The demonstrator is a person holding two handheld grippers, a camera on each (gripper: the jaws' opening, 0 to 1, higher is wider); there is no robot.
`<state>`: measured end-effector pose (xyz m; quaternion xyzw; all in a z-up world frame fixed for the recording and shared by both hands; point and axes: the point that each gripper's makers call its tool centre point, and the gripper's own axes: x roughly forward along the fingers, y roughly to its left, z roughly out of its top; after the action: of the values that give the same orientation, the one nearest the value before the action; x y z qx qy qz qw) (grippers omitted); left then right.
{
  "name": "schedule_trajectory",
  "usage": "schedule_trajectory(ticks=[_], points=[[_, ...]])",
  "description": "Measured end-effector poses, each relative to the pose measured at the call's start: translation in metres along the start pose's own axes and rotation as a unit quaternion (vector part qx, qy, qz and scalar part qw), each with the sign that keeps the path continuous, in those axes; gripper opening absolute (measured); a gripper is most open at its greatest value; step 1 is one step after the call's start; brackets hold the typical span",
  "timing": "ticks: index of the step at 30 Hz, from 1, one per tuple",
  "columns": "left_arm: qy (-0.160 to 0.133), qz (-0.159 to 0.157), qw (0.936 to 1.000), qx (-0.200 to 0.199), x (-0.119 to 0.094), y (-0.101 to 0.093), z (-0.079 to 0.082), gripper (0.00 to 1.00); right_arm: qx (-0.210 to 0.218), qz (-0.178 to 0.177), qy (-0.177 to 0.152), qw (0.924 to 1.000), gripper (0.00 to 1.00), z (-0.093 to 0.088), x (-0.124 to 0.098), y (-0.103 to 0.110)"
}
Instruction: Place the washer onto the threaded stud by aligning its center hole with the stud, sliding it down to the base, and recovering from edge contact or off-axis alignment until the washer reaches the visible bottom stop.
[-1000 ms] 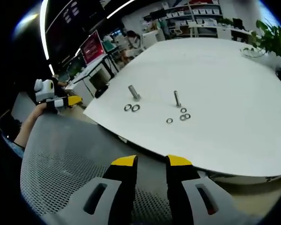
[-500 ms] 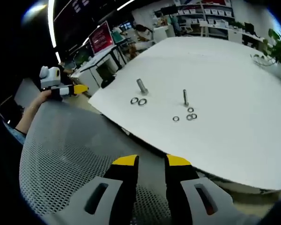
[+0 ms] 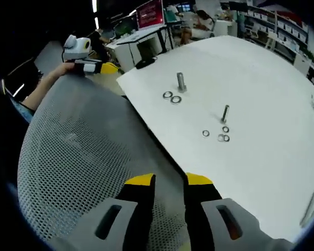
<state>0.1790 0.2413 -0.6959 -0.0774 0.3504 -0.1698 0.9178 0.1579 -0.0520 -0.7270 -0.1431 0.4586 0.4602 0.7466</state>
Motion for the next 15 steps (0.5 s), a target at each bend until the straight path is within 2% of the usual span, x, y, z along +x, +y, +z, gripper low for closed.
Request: schedule_trajectory(ticks=[1, 3, 8, 9, 15], points=[[0.002, 0.0, 1.0, 0.002, 0.0, 0.0, -0.001, 0.04, -0.014, 0.005, 0.005, 0.9999, 0.19, 0.001, 0.0, -0.001], [0.004, 0.0, 1.0, 0.003, 0.0, 0.0, -0.001, 0.04, -0.014, 0.003, 0.006, 0.9999, 0.19, 0.006, 0.004, -0.006], [0.011, 0.001, 0.9999, 0.007, 0.001, 0.0, -0.003, 0.04, -0.085, -0.011, 0.042, 0.9954, 0.19, 0.015, 0.016, -0.025], [0.011, 0.001, 0.9999, 0.007, 0.001, 0.0, -0.003, 0.04, -0.095, -0.005, 0.059, 0.9937, 0.19, 0.015, 0.019, -0.027], [0.01, 0.0, 0.9999, 0.008, 0.001, 0.0, -0.003, 0.04, -0.183, -0.003, 0.091, 0.9789, 0.19, 0.029, 0.037, -0.041]])
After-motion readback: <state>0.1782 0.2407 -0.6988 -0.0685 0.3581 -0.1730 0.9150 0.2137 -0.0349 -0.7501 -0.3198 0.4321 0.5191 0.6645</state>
